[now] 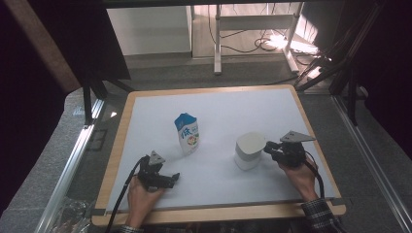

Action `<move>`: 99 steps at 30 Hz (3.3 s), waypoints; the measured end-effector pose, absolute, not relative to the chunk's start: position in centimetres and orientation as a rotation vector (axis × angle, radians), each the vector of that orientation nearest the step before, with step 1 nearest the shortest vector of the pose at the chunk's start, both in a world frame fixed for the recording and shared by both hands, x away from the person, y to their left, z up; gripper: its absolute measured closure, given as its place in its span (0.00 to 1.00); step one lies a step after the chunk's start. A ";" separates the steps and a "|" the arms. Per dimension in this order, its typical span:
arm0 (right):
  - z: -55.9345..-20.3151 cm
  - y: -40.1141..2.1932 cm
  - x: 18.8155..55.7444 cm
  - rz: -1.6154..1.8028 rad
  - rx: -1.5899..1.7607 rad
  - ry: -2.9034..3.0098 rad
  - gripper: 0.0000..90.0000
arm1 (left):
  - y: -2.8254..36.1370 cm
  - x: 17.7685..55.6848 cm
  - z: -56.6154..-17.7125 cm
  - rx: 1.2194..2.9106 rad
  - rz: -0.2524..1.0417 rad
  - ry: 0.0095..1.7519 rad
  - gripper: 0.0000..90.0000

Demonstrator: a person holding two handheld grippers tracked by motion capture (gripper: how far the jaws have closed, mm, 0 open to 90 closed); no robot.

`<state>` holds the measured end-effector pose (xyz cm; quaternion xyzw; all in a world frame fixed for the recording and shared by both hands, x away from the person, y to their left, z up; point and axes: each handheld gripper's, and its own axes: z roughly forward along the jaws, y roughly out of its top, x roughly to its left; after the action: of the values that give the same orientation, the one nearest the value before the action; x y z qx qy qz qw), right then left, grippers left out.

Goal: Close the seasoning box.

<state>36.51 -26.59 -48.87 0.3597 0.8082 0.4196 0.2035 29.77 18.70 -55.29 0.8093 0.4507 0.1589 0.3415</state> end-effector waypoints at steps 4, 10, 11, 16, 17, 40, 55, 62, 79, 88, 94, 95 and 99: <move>-49.1 -26.5 36.7 1.202 1.013 2.264 0.81 | 18.7 29.8 -55.3 2.108 0.412 1.171 0.04; -48.7 -26.8 36.4 1.205 1.027 2.255 0.85 | 18.7 29.8 -55.3 2.110 0.414 1.169 0.04; -48.7 -26.9 36.3 1.209 1.024 2.253 0.86 | 18.7 29.8 -55.3 2.110 0.413 1.169 0.04; -48.4 -27.3 36.1 1.226 1.032 2.253 0.87 | 18.7 29.8 -55.3 2.111 0.413 1.167 0.04; -48.4 -27.3 36.0 1.232 1.033 2.255 0.87 | 18.7 29.8 -55.3 2.110 0.414 1.168 0.04; -48.5 -27.1 36.0 1.200 0.980 2.293 0.90 | 18.7 29.8 -55.3 2.111 0.414 1.167 0.04; -48.3 -26.8 34.2 1.222 0.991 2.330 0.90 | 18.7 29.8 -55.3 2.111 0.414 1.167 0.04; -48.4 -26.8 33.7 1.220 0.994 2.329 0.89 | 18.7 29.8 -55.3 2.109 0.414 1.170 0.04; -47.6 -27.6 32.7 1.218 0.973 2.316 0.68 | 18.7 29.8 -55.3 2.110 0.414 1.167 0.04; -47.5 -28.8 32.1 1.173 0.984 2.284 0.56 | 18.7 29.8 -55.3 2.101 0.415 1.174 0.04; -48.5 -29.8 32.0 1.133 1.033 2.268 0.46 | 18.7 29.8 -55.3 2.100 0.413 1.175 0.04; -48.8 -29.9 31.9 1.125 1.042 2.264 0.45 | 18.7 29.8 -55.3 2.099 0.414 1.175 0.04; -49.9 -30.0 31.8 1.051 1.059 2.257 0.38 | 18.7 29.8 -55.3 2.100 0.413 1.175 0.04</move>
<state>31.82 -30.00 -49.85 0.3820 0.8145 0.3793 0.2164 29.78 18.68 -55.30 0.8078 0.4521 0.1591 0.3431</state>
